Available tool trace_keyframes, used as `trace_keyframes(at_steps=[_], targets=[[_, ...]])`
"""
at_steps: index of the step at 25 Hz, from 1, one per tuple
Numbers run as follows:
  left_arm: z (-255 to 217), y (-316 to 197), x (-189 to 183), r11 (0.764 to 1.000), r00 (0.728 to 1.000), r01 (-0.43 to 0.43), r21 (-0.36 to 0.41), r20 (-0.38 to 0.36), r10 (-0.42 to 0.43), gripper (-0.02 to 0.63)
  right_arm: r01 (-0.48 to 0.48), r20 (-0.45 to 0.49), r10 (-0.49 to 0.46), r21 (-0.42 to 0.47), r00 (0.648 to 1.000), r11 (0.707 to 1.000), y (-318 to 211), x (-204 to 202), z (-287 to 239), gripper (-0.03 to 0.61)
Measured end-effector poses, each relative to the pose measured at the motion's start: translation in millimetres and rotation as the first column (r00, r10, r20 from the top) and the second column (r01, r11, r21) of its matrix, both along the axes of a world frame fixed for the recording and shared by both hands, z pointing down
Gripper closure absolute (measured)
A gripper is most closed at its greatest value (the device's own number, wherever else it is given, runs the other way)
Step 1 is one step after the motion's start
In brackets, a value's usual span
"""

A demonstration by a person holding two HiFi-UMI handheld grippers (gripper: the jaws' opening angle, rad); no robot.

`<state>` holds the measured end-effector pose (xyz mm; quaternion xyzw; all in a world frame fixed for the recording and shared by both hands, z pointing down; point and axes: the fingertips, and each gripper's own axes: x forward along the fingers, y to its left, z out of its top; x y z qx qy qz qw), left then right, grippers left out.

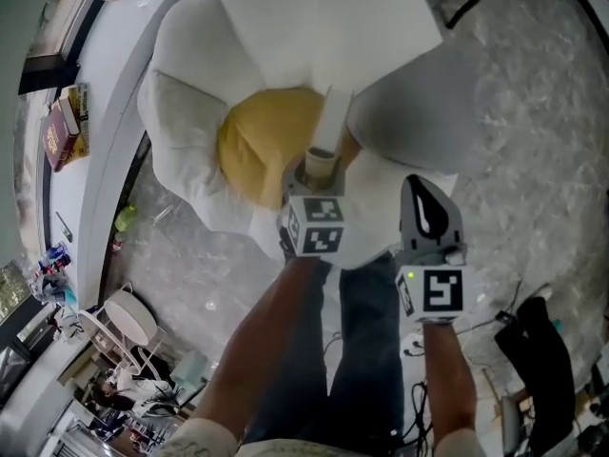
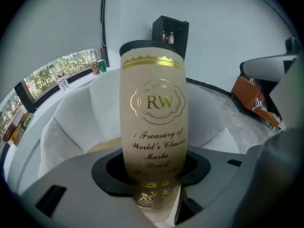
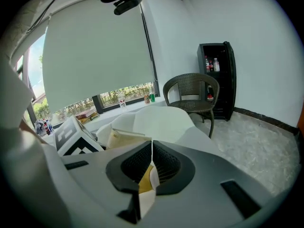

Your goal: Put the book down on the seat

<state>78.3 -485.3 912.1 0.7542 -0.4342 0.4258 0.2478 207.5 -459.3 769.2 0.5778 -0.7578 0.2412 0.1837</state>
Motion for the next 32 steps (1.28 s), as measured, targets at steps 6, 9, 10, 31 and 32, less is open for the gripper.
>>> trace_keyframes(at_steps=[6, 9, 10, 31, 32], targets=[[28, -3, 26, 0.998, 0.998, -0.034, -0.044, 0.048, 0.036, 0.379, 0.023, 0.018, -0.023, -0.007, 1.0, 1.0, -5, 6, 7, 0.575], [39, -2, 37, 0.998, 0.997, -0.033, -0.049, 0.068, 0.036, 0.379, 0.021, 0.028, -0.021, -0.01, 0.999, 1.0, -2, 9, 14, 0.575], [41, -2, 41, 0.998, 0.996, -0.038, -0.046, 0.074, 0.042, 0.379, 0.02, 0.029, -0.02, -0.014, 0.999, 1.0, -2, 11, 16, 0.575], [10, 14, 91, 0.984, 0.981, -0.169, 0.05, -0.089, 0.173, 0.282, 0.027, -0.008, -0.027, -0.016, 1.0, 1.0, 9, 27, 19, 0.574], [4, 14, 92, 0.984, 0.98, -0.165, 0.064, -0.103, 0.171, 0.282, 0.027, -0.011, -0.027, -0.016, 1.0, 1.0, 9, 26, 18, 0.575]])
